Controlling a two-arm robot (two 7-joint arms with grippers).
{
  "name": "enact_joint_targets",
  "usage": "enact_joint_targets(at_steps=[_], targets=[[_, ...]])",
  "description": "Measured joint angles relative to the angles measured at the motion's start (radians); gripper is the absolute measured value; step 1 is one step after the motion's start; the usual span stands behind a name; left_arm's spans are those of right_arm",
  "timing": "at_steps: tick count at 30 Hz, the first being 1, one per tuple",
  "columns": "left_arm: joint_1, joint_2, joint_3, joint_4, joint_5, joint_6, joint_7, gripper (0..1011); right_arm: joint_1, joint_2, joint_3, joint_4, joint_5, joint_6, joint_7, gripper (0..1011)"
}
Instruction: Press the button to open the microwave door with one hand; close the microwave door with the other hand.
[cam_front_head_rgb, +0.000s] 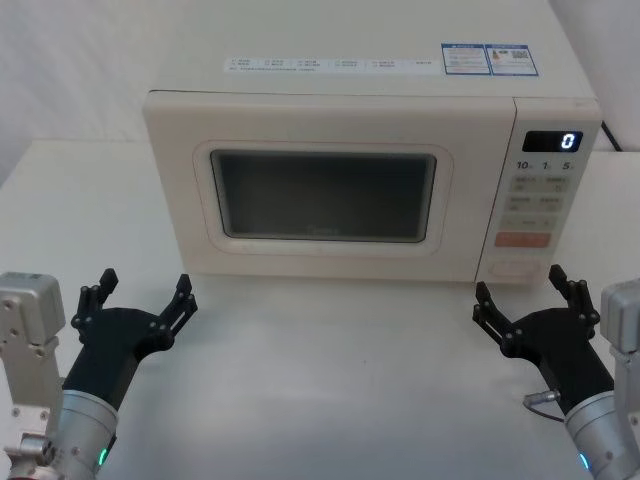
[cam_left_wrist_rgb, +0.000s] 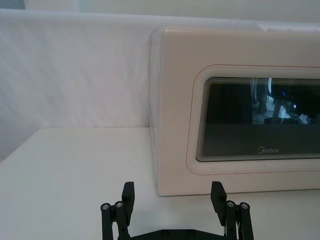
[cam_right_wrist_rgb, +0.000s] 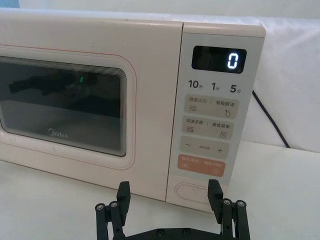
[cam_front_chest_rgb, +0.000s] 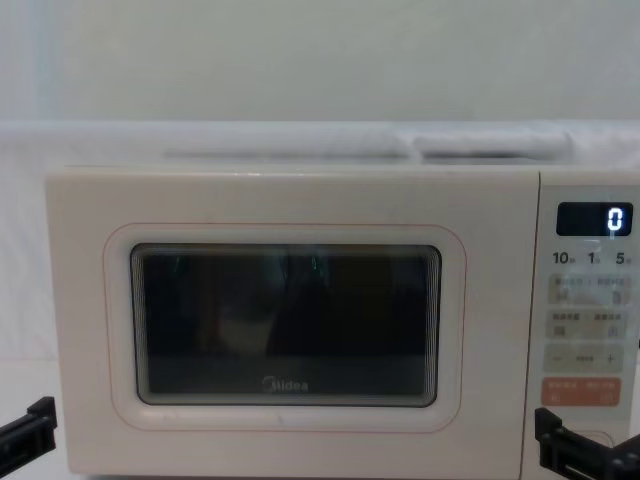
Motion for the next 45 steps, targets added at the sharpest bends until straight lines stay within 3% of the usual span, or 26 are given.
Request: enact_joint_targets(at_steps=[45], targets=[[0.000, 0.000, 0.000, 0.000, 0.000, 0.000, 0.000, 1001, 0.000, 0.000, 0.000, 0.000, 0.000, 0.000, 0.000, 1001]])
